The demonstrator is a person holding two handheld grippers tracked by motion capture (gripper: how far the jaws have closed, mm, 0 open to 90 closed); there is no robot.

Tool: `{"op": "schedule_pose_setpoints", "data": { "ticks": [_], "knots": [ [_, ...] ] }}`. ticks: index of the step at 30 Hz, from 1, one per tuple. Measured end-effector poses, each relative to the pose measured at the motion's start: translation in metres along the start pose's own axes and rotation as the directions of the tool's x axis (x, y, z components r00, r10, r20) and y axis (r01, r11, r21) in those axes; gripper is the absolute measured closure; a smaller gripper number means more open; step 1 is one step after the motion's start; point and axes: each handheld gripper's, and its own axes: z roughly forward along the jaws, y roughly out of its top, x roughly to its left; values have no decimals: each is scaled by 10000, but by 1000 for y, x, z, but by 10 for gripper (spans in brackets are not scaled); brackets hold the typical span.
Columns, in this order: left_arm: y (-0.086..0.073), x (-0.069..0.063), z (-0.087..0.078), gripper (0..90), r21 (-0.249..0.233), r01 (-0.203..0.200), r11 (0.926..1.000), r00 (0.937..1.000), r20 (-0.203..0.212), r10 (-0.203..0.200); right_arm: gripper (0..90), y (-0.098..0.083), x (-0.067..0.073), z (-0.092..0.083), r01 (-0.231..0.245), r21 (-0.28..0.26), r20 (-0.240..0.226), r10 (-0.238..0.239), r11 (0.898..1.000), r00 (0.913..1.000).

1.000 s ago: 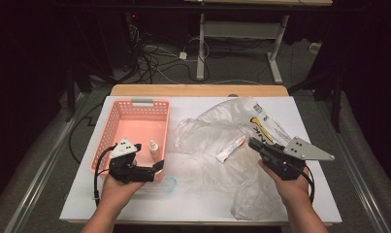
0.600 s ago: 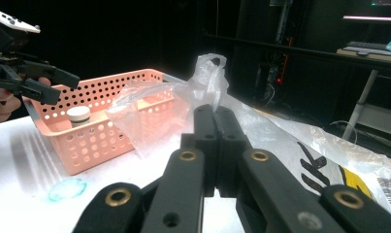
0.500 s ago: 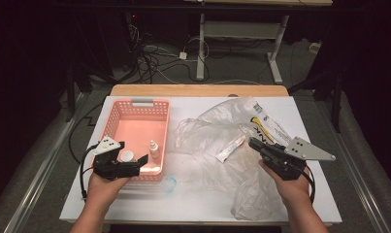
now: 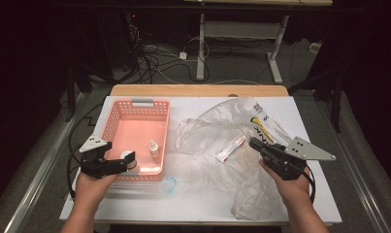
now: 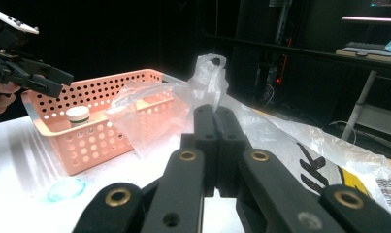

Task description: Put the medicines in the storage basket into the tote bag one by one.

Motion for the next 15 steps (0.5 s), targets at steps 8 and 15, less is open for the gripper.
{"op": "schedule_pose_setpoints", "data": {
  "ticks": [8,15],
  "knots": [
    [0,1,8,130,650,79,9979,9999,94,-85,900,-1,0,1,23,27,-17,-23,10000,10000],
    [7,3,15,220,1901,128,9817,9998,-153,-101,900,0,-1,1,58,-6,-22,-58,10000,10000]
  ]
}}
